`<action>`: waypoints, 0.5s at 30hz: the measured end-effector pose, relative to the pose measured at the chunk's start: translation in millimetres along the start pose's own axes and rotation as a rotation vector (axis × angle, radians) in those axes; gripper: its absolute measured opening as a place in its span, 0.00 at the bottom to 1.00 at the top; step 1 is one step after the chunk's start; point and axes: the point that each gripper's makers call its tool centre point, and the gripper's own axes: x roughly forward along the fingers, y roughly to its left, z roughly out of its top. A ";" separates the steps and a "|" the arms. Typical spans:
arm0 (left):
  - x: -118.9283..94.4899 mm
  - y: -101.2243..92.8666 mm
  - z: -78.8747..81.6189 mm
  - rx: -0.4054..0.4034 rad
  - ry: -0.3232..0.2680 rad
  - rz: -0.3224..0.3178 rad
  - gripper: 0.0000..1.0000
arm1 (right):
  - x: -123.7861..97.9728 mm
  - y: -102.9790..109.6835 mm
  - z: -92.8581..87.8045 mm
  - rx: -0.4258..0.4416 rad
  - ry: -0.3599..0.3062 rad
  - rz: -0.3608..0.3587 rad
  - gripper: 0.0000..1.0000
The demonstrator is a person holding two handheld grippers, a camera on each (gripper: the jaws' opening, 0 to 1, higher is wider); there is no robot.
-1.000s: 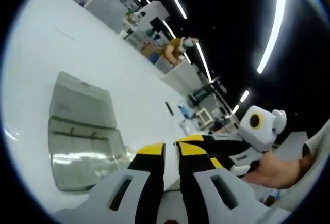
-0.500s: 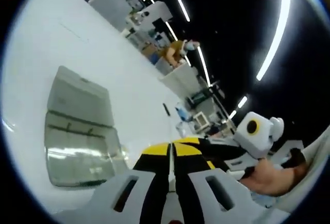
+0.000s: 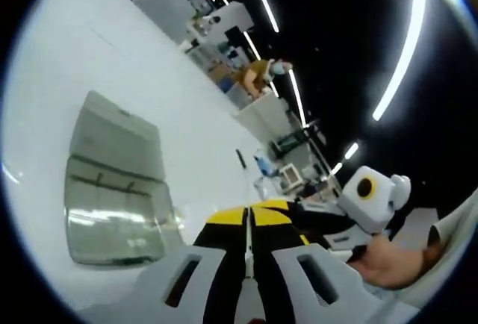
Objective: Insert the divider into the dual guide fixture by aligning both edges with the guide slots and pushing it downward to the bottom, including one-sided entry, uneven engagement, binding, and posture correction.
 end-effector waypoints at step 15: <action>-8.1 -2.0 5.2 0.037 -0.010 -0.009 0.00 | -6.8 -2.3 10.5 0.034 -0.039 0.002 0.31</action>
